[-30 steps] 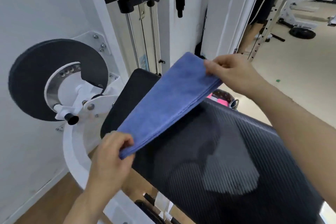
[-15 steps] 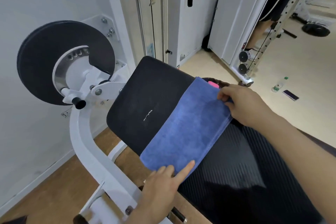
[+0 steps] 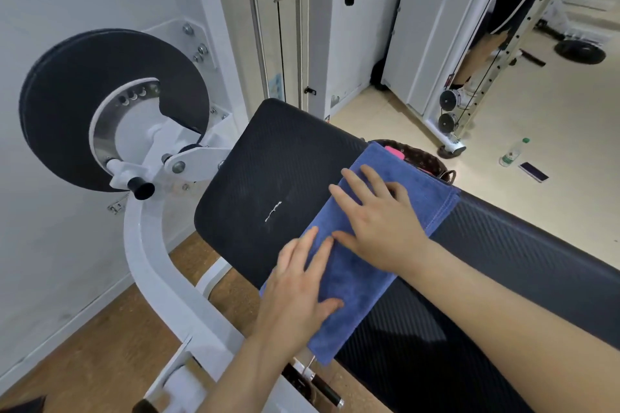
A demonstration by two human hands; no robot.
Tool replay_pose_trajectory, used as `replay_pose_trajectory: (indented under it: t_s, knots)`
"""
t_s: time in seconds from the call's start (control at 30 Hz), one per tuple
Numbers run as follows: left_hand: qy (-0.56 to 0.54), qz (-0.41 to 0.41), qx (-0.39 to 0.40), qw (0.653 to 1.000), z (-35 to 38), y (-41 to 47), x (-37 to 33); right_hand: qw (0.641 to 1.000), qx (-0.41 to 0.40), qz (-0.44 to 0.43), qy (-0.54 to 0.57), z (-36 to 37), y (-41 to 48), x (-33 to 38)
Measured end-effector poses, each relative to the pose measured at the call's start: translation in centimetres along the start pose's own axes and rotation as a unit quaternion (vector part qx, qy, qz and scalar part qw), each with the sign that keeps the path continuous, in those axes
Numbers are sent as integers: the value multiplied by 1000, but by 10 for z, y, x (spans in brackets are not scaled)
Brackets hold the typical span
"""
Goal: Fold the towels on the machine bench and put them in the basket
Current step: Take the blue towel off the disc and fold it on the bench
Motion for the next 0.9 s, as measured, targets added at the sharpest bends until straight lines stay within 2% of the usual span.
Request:
replay_pose_trajectory:
  t_s: [0.07,0.2,0.43,0.5,0.57,0.67,0.7,0.8,0.9]
  knots:
    - [59,-21,59,996,15,3,4,1000,11,-1,-18,12,-1,-3]
    - [116,-54,114,985,26,0,16,1000,6,-8,-19,17,-1,-7]
    - [126,-87,111,982,23,3,21,997,-67,25,31,-18,-46,7]
    - [115,-72,94,986,20,2,20,999,-43,4,26,-1,-67,23]
    - [100,-24,43,994,9,-4,15,1000,-9,-9,16,20,-78,29]
    - [-1,124,-95,988,-14,-36,0,1000,-3,-21,12,31,-80,28]
    - [-12,145,-109,983,-17,-47,1,1000,-5,-23,8,30,-79,28]
    - [20,131,-45,990,-3,-61,19,999,-21,-6,27,22,-79,31]
    - [32,102,15,994,13,-63,37,991,-100,3,85,-2,-91,51]
Point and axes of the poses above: each hand's wrist, its own y-axis towards the middle knuckle, its own z-axis out of the palm, x = y × z, the point moved 10 cm from there along y, towards the middle knuckle, and after that the axes turned 15 degrees about -y, right-handed, at the moved point
